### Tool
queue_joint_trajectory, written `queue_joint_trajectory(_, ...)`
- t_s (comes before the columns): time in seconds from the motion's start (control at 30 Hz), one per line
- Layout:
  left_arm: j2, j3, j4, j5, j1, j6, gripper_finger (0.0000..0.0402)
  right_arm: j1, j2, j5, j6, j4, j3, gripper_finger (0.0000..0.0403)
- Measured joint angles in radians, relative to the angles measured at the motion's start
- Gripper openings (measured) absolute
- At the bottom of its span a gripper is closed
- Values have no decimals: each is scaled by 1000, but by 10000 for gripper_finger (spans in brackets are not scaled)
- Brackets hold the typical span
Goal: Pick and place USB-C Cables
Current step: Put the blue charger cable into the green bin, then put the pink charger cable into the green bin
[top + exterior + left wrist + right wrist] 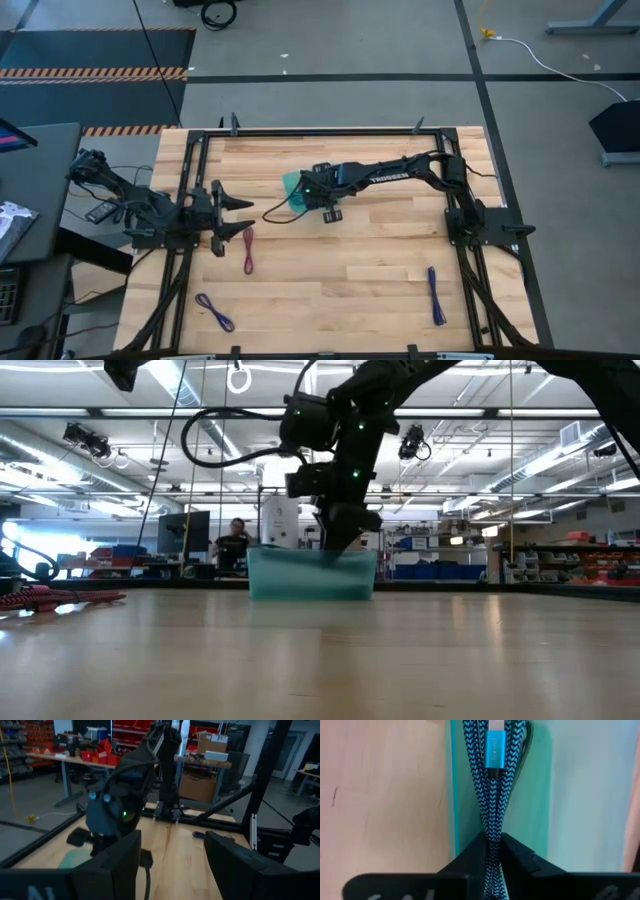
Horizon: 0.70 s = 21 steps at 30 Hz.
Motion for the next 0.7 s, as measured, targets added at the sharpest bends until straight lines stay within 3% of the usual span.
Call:
queue_joint_trajectory(0.3, 0, 0, -19, -1, 2, -33, 226, -8, -4, -31, 67, -43, 46, 147)
queue_joint_trajectory(0.4, 11, 0, -62, -52, 2, -91, 226, -6, -9, -18, 105, -99, 96, 181)
queue_joint_trajectory(0.53, 32, 0, -150, -128, 10, -250, 220, 14, -29, -10, 161, -209, 210, 216)
queue_joint_trajectory(0.7, 64, 0, -351, -31, 55, -601, 202, 45, -60, -9, 314, -426, 368, 234)
